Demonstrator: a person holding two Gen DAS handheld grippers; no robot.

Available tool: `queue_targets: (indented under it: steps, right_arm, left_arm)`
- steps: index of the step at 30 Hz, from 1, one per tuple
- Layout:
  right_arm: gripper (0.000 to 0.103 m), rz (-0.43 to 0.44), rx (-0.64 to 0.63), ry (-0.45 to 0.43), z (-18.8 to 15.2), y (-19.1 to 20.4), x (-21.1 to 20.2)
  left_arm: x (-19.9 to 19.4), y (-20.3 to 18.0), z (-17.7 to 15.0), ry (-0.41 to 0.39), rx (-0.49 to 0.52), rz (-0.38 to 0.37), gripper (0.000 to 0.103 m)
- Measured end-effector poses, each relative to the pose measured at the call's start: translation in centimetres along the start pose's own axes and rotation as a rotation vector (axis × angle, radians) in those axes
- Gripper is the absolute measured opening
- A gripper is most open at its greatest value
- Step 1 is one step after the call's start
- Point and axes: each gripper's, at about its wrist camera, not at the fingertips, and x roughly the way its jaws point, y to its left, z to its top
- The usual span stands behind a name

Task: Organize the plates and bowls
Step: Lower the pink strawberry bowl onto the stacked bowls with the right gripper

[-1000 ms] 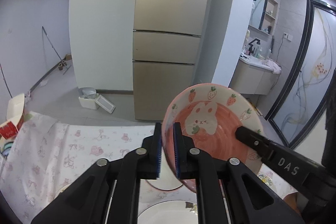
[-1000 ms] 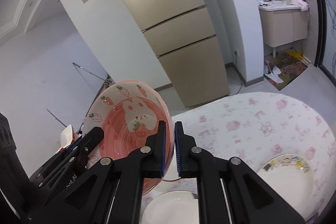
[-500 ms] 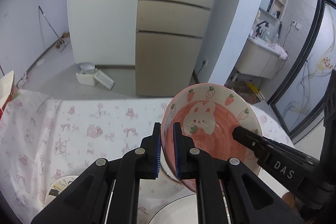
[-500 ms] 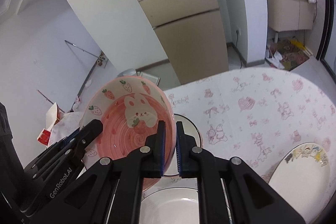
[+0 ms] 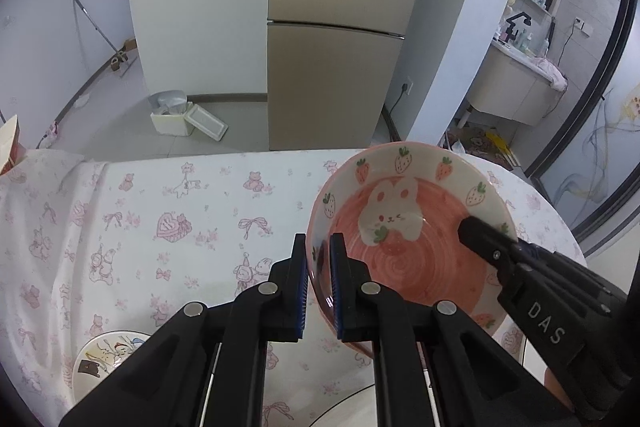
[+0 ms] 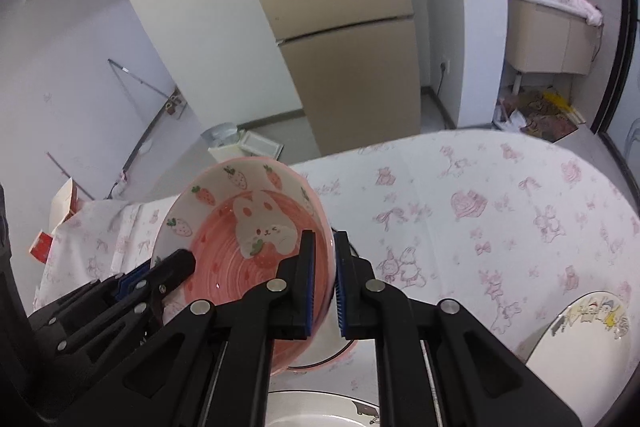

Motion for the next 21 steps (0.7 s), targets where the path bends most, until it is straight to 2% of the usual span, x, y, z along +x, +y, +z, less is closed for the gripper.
queue_targets:
  steps: [12, 21]
  right_arm:
    - [0.009, -0.046, -0.016, 0.031, -0.4, -0.3, 1.9]
    - [0.009, -0.094, -0.002, 0.055, -0.8, -0.3, 2.8]
  left_arm:
    - [2.8, -0.3, -0.6, 0.049, 0.029, 0.024, 0.01]
    - [3.1, -0.9, -0.7, 0.069, 0.063, 0.054, 0.01]
